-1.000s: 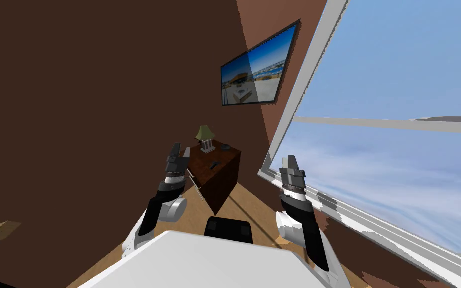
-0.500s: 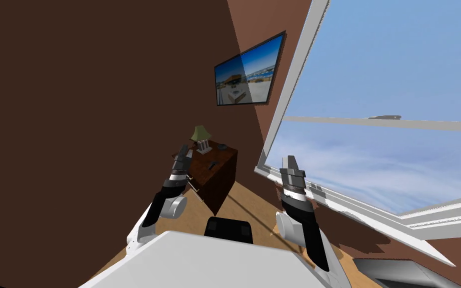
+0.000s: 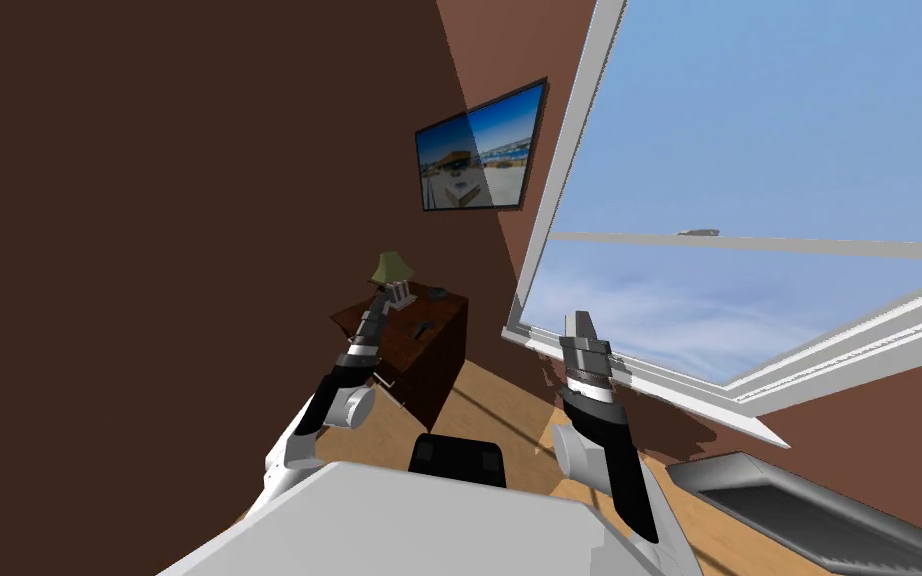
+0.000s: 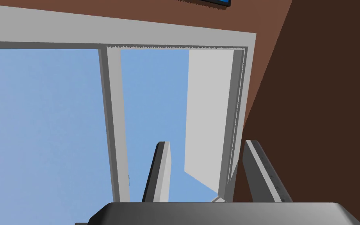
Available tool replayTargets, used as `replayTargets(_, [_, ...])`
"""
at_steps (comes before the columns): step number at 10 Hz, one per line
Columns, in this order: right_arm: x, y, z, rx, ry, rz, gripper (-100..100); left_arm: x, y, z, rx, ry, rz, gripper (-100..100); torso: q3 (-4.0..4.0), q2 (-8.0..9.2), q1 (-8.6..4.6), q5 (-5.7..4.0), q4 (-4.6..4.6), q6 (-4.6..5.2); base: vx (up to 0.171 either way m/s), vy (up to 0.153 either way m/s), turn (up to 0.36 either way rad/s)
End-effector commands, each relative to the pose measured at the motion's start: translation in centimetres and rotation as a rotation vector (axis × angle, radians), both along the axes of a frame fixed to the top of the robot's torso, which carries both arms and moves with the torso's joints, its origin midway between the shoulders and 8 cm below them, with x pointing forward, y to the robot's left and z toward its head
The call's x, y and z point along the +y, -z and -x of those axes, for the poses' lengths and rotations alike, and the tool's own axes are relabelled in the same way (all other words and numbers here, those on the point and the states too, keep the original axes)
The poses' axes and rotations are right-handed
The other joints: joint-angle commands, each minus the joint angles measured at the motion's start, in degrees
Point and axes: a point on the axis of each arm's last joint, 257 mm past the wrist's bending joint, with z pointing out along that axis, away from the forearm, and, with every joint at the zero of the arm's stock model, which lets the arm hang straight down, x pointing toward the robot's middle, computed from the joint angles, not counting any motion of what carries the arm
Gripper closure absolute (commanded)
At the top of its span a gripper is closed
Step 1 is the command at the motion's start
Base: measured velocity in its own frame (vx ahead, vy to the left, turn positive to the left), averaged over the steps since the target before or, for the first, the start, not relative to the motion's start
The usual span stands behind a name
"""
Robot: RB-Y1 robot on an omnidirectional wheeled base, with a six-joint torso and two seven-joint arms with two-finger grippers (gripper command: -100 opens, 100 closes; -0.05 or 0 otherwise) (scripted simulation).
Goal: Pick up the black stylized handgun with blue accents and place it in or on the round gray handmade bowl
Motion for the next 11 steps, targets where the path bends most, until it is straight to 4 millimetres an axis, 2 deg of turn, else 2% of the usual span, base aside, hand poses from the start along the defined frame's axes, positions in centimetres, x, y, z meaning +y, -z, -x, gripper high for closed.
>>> replayTargets(1, [0.0,0.0,0.0,0.0,0.0,0.0,0,0.3,0.8,-0.5,0.03,-0.018,-0.03,-100,0.0,0.0,0.0,0.0,0.0,0.0,-0.045,0.082,-0.125])
replayTargets(3, [0.0,0.0,0.0,0.0,0.0,0.0,0,1.2,3.6,-2.4,0.125,-0.042,-0.087,-100,-0.03,-0.05,-0.03,0.0,-0.01,-0.02,-0.058,0.077,-0.234])
replayTargets(4, [0.0,0.0,0.0,0.0,0.0,0.0,0,1.2,3.6,-2.4,0.125,-0.05,-0.102,-100,0.02,0.03,0.04,0.01,0.01,-0.02,-0.053,0.074,-0.199])
replayTargets(5, [0.0,0.0,0.0,0.0,0.0,0.0,0,1.7,5.1,-3.4,0.175,-0.063,-0.138,-100,-0.01,-0.03,0.0,0.01,0.0,-0.04,-0.04,0.06,-0.265])
replayTargets(6, [0.0,0.0,0.0,0.0,0.0,0.0,0,1.7,5.1,-3.4,0.175,-0.064,-0.14,-100,-0.03,-0.07,-0.03,0.0,-0.01,-0.03,-0.032,0.05,-0.114])
replayTargets(8, [0.0,0.0,0.0,0.0,0.0,0.0,0,2.9,8.0,-5.1,0.274,-0.084,-0.209,-100,-0.05,-0.1,-0.09,-0.02,-0.02,-0.03,-0.06,0.061,-0.34])
replayTargets(9, [0.0,0.0,0.0,0.0,0.0,0.0,0,2.9,8.2,-5.2,0.28,-0.089,-0.222,-100,-0.01,-0.02,0.0,0.0,0.0,0.0,-0.068,0.073,-0.123])
replayTargets(11, [0.0,0.0,0.0,0.0,0.0,0.0,0,4.3,11.1,-6.6,0.382,-0.104,-0.301,-100,-0.03,-0.06,-0.01,0.0,-0.01,-0.04,-0.063,0.068,-0.304])
